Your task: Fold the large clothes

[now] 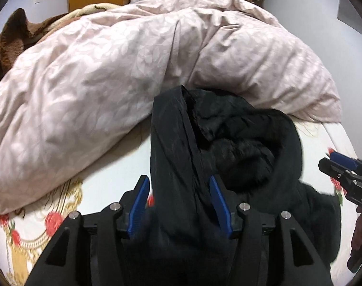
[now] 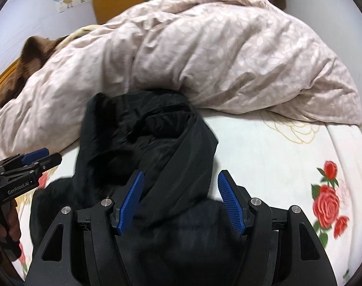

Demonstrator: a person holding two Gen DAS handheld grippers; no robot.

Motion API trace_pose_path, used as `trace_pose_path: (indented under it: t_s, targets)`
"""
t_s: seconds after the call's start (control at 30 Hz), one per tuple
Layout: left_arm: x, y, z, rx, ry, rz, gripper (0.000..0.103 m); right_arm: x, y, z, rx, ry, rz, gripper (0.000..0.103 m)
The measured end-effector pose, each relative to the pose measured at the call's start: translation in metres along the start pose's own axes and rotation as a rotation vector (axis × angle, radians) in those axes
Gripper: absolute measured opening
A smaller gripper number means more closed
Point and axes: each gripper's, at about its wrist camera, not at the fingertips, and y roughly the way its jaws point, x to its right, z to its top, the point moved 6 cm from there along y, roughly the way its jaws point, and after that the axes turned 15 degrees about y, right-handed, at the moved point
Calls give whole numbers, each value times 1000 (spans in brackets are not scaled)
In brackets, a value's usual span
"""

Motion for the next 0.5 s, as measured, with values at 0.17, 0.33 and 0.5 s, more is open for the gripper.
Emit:
trace_pose_path:
  t_s: [0.17,0.33,0.5]
  targets:
    - [-4,43,30,-6,24,32,56,4,49,33,-18,16,-23,65]
    - [-2,76,45,-17,100,78,24,7,96,51,-82,19,-58,39]
    - [-8,75,41,-1,63,72,5,1,101,48,-88,-8,-60,8]
